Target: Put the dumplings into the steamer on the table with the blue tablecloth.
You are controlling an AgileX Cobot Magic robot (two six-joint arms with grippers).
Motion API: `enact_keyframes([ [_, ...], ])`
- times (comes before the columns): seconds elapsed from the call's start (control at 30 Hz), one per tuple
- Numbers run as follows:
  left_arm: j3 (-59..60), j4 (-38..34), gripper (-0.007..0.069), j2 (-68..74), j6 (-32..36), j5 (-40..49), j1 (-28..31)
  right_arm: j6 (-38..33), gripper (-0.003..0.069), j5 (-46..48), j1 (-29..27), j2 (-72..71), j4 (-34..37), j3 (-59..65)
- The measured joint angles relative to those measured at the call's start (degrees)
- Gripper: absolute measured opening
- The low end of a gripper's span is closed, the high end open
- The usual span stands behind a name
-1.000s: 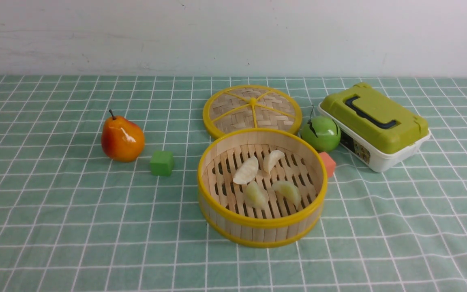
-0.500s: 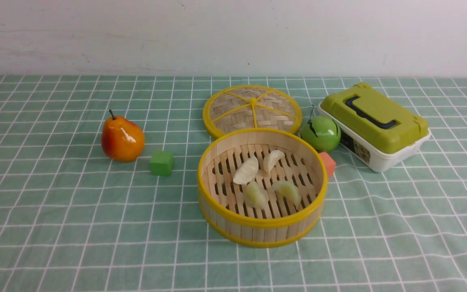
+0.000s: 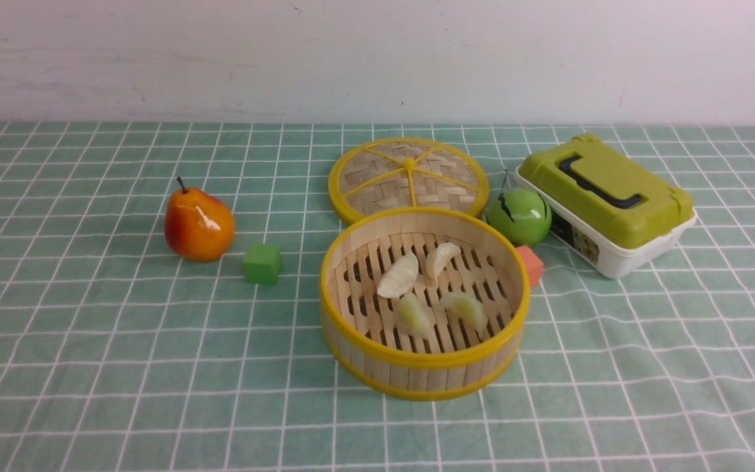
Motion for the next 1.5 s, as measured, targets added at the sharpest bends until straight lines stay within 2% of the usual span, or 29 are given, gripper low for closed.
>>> enact_keyframes([
  [0.07, 3.8, -0.5, -0.0014, -1.7, 0.0, -2.2, 4.2, 0.0, -0.0008, 0.0, 0.0, 0.0, 0.0, 0.0],
  [0.2, 9.2, -1.1, -0.0014, -2.0, -0.1, -2.5, 8.2, 0.0, -0.0005, 0.0, 0.0, 0.0, 0.0, 0.0],
  [0.33, 11.3, -1.3, -0.0014, -2.0, -0.2, -1.8, 8.6, 0.0, -0.0001, 0.0, 0.0, 0.0, 0.0, 0.0],
  [0.53, 11.5, -1.9, -0.0014, -2.0, -0.2, 4.6, 8.7, 0.1, 0.0003, 0.0, 0.0, 0.0, 0.0, 0.0],
  [1.1, 11.5, -2.1, -0.0014, -2.0, -0.2, 5.1, 8.8, 0.1, 0.0011, 0.0, 0.0, 0.0, 0.0, 0.0],
  [1.4, 11.5, -2.1, -0.0014, -2.0, -0.2, 5.2, 16.9, 0.1, 0.0023, 0.0, 0.0, 0.0, 0.0, 0.0],
  [1.5, 11.5, -2.1, -0.0014, -2.0, -0.2, 5.2, 17.2, 0.1, 0.0027, 0.0, 0.0, 0.0, 0.0, 0.0],
])
